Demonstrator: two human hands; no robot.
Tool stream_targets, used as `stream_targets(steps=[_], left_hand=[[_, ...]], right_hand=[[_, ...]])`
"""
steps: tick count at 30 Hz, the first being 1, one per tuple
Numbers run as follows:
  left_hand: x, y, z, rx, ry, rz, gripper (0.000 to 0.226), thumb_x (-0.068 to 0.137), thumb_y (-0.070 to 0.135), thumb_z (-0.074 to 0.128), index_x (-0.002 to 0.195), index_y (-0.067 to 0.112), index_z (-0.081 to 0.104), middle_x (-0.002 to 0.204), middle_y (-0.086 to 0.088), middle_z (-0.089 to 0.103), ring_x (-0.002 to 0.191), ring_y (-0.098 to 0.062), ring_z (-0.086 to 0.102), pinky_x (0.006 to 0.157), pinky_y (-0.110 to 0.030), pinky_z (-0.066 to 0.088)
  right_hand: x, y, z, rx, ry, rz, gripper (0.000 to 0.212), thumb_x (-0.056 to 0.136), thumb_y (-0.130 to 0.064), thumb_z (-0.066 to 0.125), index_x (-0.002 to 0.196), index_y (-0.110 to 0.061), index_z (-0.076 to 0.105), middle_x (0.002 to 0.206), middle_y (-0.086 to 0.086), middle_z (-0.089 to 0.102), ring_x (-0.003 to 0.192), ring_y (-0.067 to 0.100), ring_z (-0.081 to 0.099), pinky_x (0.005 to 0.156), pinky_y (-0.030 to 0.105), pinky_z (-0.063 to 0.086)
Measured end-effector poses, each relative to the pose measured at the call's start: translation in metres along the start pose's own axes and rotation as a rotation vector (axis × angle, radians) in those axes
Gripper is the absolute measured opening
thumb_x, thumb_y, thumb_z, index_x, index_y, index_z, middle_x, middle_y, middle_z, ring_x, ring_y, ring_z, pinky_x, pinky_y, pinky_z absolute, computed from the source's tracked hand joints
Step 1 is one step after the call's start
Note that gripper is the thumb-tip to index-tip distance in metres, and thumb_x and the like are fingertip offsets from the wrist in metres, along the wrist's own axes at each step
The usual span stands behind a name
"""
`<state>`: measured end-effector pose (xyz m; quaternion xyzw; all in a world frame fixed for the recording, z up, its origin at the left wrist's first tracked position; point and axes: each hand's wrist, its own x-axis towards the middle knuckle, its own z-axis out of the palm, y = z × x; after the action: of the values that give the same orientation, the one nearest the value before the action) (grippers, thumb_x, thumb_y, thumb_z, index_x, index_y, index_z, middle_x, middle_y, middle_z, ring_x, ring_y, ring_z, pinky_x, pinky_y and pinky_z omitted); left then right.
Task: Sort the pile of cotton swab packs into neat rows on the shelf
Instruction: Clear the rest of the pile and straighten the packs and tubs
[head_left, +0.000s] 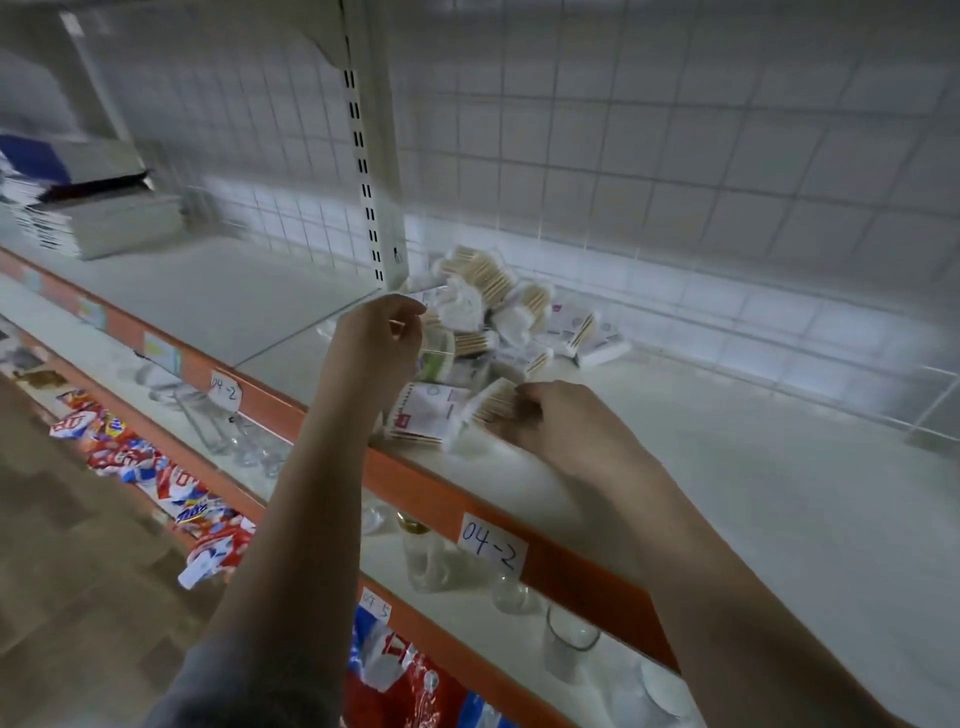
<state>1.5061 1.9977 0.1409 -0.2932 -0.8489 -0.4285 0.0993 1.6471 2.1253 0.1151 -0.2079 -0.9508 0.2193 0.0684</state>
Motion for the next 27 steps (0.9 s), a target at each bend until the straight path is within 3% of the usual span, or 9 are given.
stream_targets(steps=[3,7,11,14,20,24,27], left_hand=[[0.01,-0.007,0.004,-0.019,0.006,0.001,0.024,0.093,0.013,0.048,0.106,0.019,0.068,0.096,0.007,0.063,0.06,0.004,0.054,0.051,0.004,0.034],[0.024,-0.016,0.007,-0.004,-0.01,0.023,0.024,0.093,0.016,0.049,0.107,0.02,0.068,0.104,0.003,0.067,0.078,-0.005,0.057,0.058,-0.003,0.033],[0.037,-0.022,0.005,-0.008,-0.037,0.095,0.024,0.093,0.015,0.049,0.107,0.018,0.068,0.106,0.002,0.068,0.08,-0.006,0.056,0.07,-0.014,0.038],[0.049,-0.025,0.004,0.003,-0.049,0.143,0.023,0.093,0.015,0.05,0.107,0.017,0.069,0.107,0.003,0.069,0.079,-0.003,0.053,0.068,-0.009,0.032],[0.055,-0.03,0.001,-0.021,-0.1,0.185,0.023,0.092,0.014,0.051,0.107,0.015,0.068,0.107,0.001,0.069,0.08,-0.004,0.052,0.067,-0.005,0.029],[0.055,-0.039,-0.001,-0.058,-0.169,0.145,0.021,0.092,0.019,0.053,0.108,0.019,0.067,0.105,0.003,0.067,0.09,-0.011,0.06,0.077,-0.015,0.036],[0.056,-0.047,-0.003,-0.036,-0.282,0.127,0.028,0.091,0.028,0.056,0.117,0.022,0.062,0.119,0.002,0.063,0.106,-0.016,0.058,0.086,-0.024,0.04]], right_hand=[[0.006,-0.005,0.007,-0.05,-0.026,0.047,0.04,0.081,-0.049,0.066,0.103,-0.016,0.061,0.096,0.0,0.063,0.089,0.019,0.06,0.076,0.033,0.05],[0.01,-0.014,0.016,-0.161,-0.017,0.107,0.048,0.074,-0.046,0.073,0.108,-0.017,0.057,0.105,-0.001,0.058,0.097,0.02,0.058,0.076,0.031,0.048],[0.013,-0.017,0.028,-0.195,0.104,0.146,0.032,0.084,-0.028,0.062,0.112,-0.015,0.054,0.111,0.004,0.057,0.105,0.024,0.055,0.076,0.031,0.044],[0.014,-0.016,0.028,-0.121,0.134,0.184,0.024,0.087,-0.025,0.055,0.109,-0.015,0.054,0.109,0.003,0.058,0.102,0.024,0.055,0.075,0.031,0.045],[0.008,-0.012,0.017,0.02,0.252,0.272,0.007,0.087,-0.019,0.05,0.081,-0.015,0.05,0.077,0.0,0.053,0.075,0.022,0.052,0.057,0.03,0.036],[0.002,-0.011,0.006,0.115,0.451,0.32,0.023,0.092,-0.023,0.048,0.07,-0.019,0.041,0.066,-0.003,0.046,0.06,0.013,0.045,0.049,0.023,0.031],[-0.003,-0.014,0.004,0.234,0.584,0.337,0.029,0.093,-0.024,0.048,0.068,-0.012,0.041,0.061,0.001,0.043,0.053,0.012,0.039,0.047,0.018,0.031]])
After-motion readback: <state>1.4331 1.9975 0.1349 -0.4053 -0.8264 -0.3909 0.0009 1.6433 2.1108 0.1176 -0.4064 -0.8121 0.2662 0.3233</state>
